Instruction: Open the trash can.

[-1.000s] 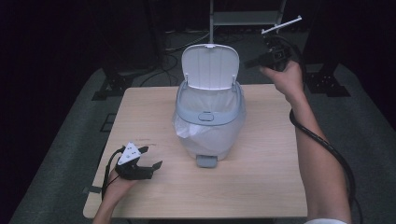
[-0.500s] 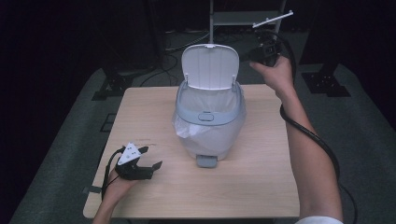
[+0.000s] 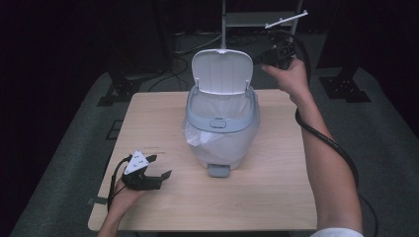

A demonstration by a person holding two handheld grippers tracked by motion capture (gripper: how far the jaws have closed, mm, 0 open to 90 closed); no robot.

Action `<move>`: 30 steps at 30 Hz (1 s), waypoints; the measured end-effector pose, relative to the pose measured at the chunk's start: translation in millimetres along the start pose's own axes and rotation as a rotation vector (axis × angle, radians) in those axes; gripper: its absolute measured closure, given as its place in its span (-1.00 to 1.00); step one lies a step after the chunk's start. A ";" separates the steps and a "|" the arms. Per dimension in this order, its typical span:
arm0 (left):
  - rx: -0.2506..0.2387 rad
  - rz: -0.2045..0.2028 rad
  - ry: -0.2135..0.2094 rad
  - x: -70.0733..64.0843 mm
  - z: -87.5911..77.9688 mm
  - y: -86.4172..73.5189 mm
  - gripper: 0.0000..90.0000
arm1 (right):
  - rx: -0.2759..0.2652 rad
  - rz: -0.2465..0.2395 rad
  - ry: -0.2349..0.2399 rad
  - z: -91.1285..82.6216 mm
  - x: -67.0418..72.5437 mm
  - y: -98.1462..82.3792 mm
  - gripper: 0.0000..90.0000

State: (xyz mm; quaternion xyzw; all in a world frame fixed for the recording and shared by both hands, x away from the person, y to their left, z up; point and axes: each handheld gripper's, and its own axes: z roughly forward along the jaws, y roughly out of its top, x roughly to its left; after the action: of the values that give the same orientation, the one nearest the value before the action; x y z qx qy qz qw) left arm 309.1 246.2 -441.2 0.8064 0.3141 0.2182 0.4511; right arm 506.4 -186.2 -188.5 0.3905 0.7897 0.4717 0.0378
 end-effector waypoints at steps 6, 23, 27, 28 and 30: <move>0.001 0.005 0.000 -0.6 0.1 0.6 -0.60 | 0.049 -0.045 0.033 -0.7 13.6 -4.1 0.99; 0.004 0.008 -0.003 -2.4 1.8 1.4 -0.60 | 0.103 -0.125 0.085 11.2 38.9 -30.7 0.96; 0.005 0.009 -0.005 -3.3 2.2 1.5 -0.60 | 0.104 -0.131 0.105 16.1 41.4 -38.3 0.96; 0.005 0.009 -0.006 -3.4 2.3 1.5 -0.60 | 0.111 -0.137 0.113 19.8 43.0 -43.2 0.95; 0.006 0.010 -0.006 -3.4 2.5 1.6 -0.60 | 0.110 -0.141 0.121 22.5 44.2 -46.9 0.96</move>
State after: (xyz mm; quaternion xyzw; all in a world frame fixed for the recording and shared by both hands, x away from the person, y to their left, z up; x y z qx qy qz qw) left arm 308.8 241.8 -441.3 0.8099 0.3095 0.2170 0.4485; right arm 458.2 -153.0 -223.6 0.3063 0.8407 0.4466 0.0017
